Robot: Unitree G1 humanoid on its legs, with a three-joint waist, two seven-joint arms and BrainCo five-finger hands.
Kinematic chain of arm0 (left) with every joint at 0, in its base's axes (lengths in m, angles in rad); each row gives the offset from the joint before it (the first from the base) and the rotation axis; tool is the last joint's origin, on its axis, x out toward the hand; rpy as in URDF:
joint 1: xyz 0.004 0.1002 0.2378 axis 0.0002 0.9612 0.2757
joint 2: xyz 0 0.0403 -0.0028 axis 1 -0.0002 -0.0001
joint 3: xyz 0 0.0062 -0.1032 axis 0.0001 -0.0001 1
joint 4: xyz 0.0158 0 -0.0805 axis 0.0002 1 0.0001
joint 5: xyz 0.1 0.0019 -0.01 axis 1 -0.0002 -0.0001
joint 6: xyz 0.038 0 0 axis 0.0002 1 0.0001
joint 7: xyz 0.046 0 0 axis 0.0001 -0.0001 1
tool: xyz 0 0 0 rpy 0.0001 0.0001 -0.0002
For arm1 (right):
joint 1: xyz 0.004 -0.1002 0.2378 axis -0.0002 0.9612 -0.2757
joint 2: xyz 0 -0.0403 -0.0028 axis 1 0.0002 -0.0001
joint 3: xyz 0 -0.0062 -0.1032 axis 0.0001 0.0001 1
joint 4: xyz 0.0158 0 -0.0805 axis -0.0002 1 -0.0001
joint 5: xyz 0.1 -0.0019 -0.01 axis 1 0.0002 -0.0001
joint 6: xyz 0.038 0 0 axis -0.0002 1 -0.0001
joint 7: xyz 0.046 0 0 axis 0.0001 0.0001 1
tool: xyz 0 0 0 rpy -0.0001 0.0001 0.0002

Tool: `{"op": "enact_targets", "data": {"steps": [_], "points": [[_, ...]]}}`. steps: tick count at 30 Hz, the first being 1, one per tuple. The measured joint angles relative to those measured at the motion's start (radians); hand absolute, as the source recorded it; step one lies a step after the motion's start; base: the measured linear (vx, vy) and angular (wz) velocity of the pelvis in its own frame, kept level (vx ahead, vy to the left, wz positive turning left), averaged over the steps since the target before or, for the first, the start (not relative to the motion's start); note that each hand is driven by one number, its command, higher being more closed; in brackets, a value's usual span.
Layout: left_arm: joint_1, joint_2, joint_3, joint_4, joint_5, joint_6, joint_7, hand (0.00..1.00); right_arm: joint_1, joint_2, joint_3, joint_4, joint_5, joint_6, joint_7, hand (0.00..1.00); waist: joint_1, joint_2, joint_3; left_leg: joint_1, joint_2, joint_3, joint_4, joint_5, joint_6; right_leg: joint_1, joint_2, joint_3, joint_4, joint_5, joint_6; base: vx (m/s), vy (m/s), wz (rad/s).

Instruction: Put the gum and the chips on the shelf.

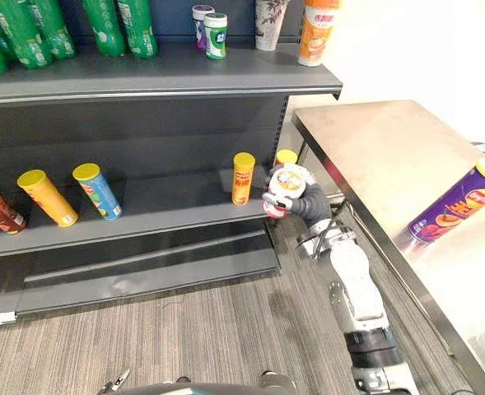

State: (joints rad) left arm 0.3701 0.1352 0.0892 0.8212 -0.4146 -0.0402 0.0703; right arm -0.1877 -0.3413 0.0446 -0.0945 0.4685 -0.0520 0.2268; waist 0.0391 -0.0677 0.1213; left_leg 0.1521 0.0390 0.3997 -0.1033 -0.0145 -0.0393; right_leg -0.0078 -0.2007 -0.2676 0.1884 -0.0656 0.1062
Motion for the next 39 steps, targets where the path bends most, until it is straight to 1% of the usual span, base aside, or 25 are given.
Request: {"op": "enact_targets", "data": {"steps": [2,3,7,8,12,13,15,16,20,23,26,27,30,32,33,36,38,39], "points": [[0.001,-0.008,0.017,0.000,0.003,0.000,0.001,0.00,-0.031,-0.002,0.001,0.026,0.000,0.005,-0.001,1.00,0.008,0.002,-0.002,-0.001,0.000,-0.008,0.000,0.003,0.001,0.004,-0.001,-0.005,0.001,-0.001,-0.002,0.00,-0.001,0.20],[0.002,-0.014,0.026,0.000,0.003,0.000,0.002,0.00,-0.049,-0.004,0.001,0.040,-0.001,0.009,-0.002,1.00,0.018,0.005,-0.005,-0.006,0.000,-0.019,0.000,0.006,0.001,0.004,-0.003,-0.013,0.001,-0.002,-0.003,-0.01,0.000,0.17],[0.012,-0.017,0.028,0.000,0.005,0.002,0.002,0.00,-0.104,-0.025,0.004,0.099,-0.013,0.018,-0.019,1.00,0.022,0.008,-0.008,-0.011,0.002,-0.055,0.000,0.017,0.002,0.015,-0.005,-0.039,0.004,-0.004,-0.007,0.00,-0.011,0.27],[0.019,-0.019,0.032,0.000,0.006,0.006,0.002,0.00,-0.132,-0.036,0.004,0.127,-0.033,0.018,-0.029,1.00,0.030,0.010,-0.009,-0.013,0.004,-0.059,0.000,0.020,0.000,0.017,-0.005,-0.047,0.004,-0.005,-0.008,-0.02,-0.011,0.17],[0.029,-0.022,0.036,0.000,0.008,0.009,0.002,0.00,-0.184,-0.052,0.005,0.166,-0.036,0.018,-0.042,1.00,0.034,0.012,-0.011,-0.026,0.009,-0.085,0.000,0.030,-0.005,0.020,-0.004,-0.068,0.006,-0.010,-0.014,-0.03,-0.017,0.17],[0.029,-0.023,0.036,0.000,0.011,0.009,0.003,0.00,-0.209,-0.056,0.005,0.192,-0.037,0.018,-0.043,1.00,0.044,0.014,-0.012,-0.026,0.010,-0.086,0.000,0.033,-0.009,0.019,-0.003,-0.071,0.007,-0.011,-0.016,-0.03,-0.027,0.09],[0.028,-0.024,0.035,0.000,0.035,0.009,0.004,0.00,-0.237,-0.066,0.005,0.231,-0.038,0.018,-0.045,1.00,0.049,0.018,-0.014,-0.027,0.013,-0.093,0.000,0.036,-0.009,0.021,-0.003,-0.079,0.013,-0.015,-0.021,-0.03,-0.028,0.11],[0.028,-0.025,0.035,0.000,0.037,0.009,0.005,0.00,-0.251,-0.072,0.005,0.244,-0.039,0.018,-0.047,1.00,0.050,0.019,-0.015,-0.028,0.013,-0.104,0.000,0.040,-0.009,0.022,-0.004,-0.085,0.021,-0.019,-0.026,-0.02,-0.024,0.18],[0.029,-0.025,0.035,0.000,0.038,0.011,0.011,0.00,-0.303,-0.076,0.005,0.301,-0.040,0.018,-0.063,1.00,0.053,0.020,-0.016,-0.033,0.018,-0.118,0.000,0.050,-0.010,0.024,-0.004,-0.106,0.030,-0.027,-0.029,-0.03,-0.040,0.15],[0.028,-0.024,0.035,-0.001,0.039,0.020,0.015,0.00,-0.356,-0.104,0.005,0.378,-0.040,0.017,-0.080,1.00,0.056,0.020,-0.016,-0.042,0.018,-0.138,0.000,0.055,-0.009,0.021,-0.009,-0.124,0.043,-0.040,-0.031,-0.04,-0.032,0.19],[0.029,-0.025,0.034,-0.001,0.039,0.035,0.034,0.00,-0.424,-0.138,0.011,0.480,-0.039,0.016,-0.101,1.00,0.066,0.020,-0.016,-0.045,0.021,-0.143,0.000,0.061,-0.014,0.017,-0.012,-0.139,0.055,-0.048,-0.032,-0.01,-0.029,0.12],[0.028,-0.025,0.034,-0.001,0.039,0.038,0.040,0.00,-0.454,-0.164,0.011,0.530,-0.037,0.010,-0.115,1.00,0.081,0.020,-0.016,-0.045,0.022,-0.148,0.000,0.064,-0.015,0.016,-0.014,-0.145,0.061,-0.051,-0.033,0.00,-0.034,0.12],[0.027,-0.025,0.032,-0.001,0.036,0.043,0.043,0.00,-0.508,-0.191,0.011,0.586,-0.026,-0.007,-0.127,1.00,0.085,0.020,-0.015,-0.056,0.022,-0.165,0.000,0.067,-0.018,0.018,-0.016,-0.165,0.061,-0.054,-0.033,0.01,-0.020,0.20],[0.027,-0.025,0.031,-0.001,0.036,0.044,0.043,0.00,-0.550,-0.198,0.011,0.609,0.014,-0.023,-0.129,1.00,0.092,0.021,-0.014,-0.062,0.024,-0.164,0.000,0.068,-0.019,0.014,-0.017,-0.171,0.061,-0.054,-0.033,0.02,-0.003,0.09],[0.025,-0.025,0.031,-0.001,0.036,0.044,0.043,0.00,-0.563,-0.200,0.011,0.617,0.025,-0.027,-0.124,1.00,0.100,0.021,-0.014,-0.061,0.024,-0.163,0.000,0.068,-0.020,0.015,-0.017,-0.170,0.061,-0.054,-0.033,0.00,0.000,0.00],[0.019,-0.025,0.023,-0.001,0.037,0.044,0.044,0.00,-0.574,-0.191,0.014,0.607,0.078,-0.028,-0.083,1.00,0.106,0.021,-0.013,-0.061,0.023,-0.160,0.000,0.068,-0.019,0.015,-0.019,-0.170,0.061,-0.054,-0.033,0.02,0.006,0.00],[0.018,-0.025,0.023,0.000,0.037,0.043,0.043,0.00,-0.548,-0.164,0.015,0.534,0.082,-0.027,-0.066,1.00,0.103,0.021,-0.012,-0.061,0.023,-0.152,0.000,0.068,-0.020,0.013,-0.019,-0.164,0.065,-0.054,-0.033,0.04,0.010,-0.09],[0.017,-0.025,0.022,0.000,0.037,0.043,0.043,0.00,-0.511,-0.138,0.015,0.454,0.082,-0.027,-0.062,1.00,0.101,0.022,-0.011,-0.059,0.024,-0.141,0.000,0.067,-0.019,0.010,-0.018,-0.159,0.066,-0.054,-0.033,0.05,0.005,-0.17]]}}
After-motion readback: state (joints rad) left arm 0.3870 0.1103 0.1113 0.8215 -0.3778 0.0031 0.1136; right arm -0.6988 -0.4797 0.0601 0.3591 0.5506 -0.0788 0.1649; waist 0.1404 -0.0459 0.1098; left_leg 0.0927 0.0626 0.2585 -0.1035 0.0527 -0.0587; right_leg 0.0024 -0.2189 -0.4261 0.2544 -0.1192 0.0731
